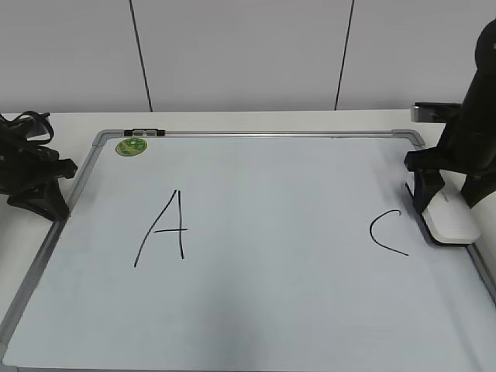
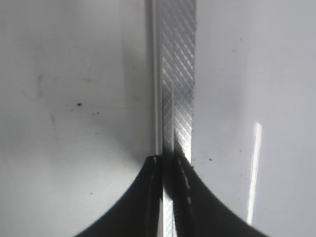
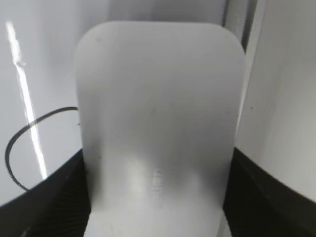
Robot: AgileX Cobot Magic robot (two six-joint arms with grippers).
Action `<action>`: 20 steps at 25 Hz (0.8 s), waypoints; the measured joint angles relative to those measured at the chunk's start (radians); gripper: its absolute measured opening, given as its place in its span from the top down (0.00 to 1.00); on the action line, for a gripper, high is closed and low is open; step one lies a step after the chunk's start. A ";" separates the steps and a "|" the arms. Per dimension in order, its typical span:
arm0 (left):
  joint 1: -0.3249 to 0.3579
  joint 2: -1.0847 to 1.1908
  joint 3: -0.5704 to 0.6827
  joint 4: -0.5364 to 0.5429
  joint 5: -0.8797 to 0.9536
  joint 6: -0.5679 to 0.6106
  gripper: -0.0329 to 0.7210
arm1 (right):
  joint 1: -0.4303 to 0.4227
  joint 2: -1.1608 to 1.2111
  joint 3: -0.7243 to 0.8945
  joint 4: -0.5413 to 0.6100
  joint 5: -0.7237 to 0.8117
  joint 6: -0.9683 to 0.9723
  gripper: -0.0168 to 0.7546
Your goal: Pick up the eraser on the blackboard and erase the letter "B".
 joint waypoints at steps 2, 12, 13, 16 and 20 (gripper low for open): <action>0.000 0.000 0.000 -0.002 0.000 0.000 0.91 | 0.000 0.002 -0.004 -0.001 -0.009 0.000 0.28; 0.000 0.000 0.000 -0.002 0.000 0.000 0.91 | 0.000 0.015 -0.008 -0.016 -0.032 0.000 0.28; 0.000 0.000 0.000 -0.002 0.000 0.000 0.91 | 0.000 0.019 -0.008 -0.016 -0.031 0.000 0.28; 0.000 0.000 0.000 -0.002 0.001 0.000 0.91 | 0.000 0.020 -0.008 -0.017 -0.031 0.000 0.28; 0.000 0.000 0.000 -0.002 0.001 0.000 0.91 | 0.000 0.020 -0.008 -0.015 -0.038 0.002 0.28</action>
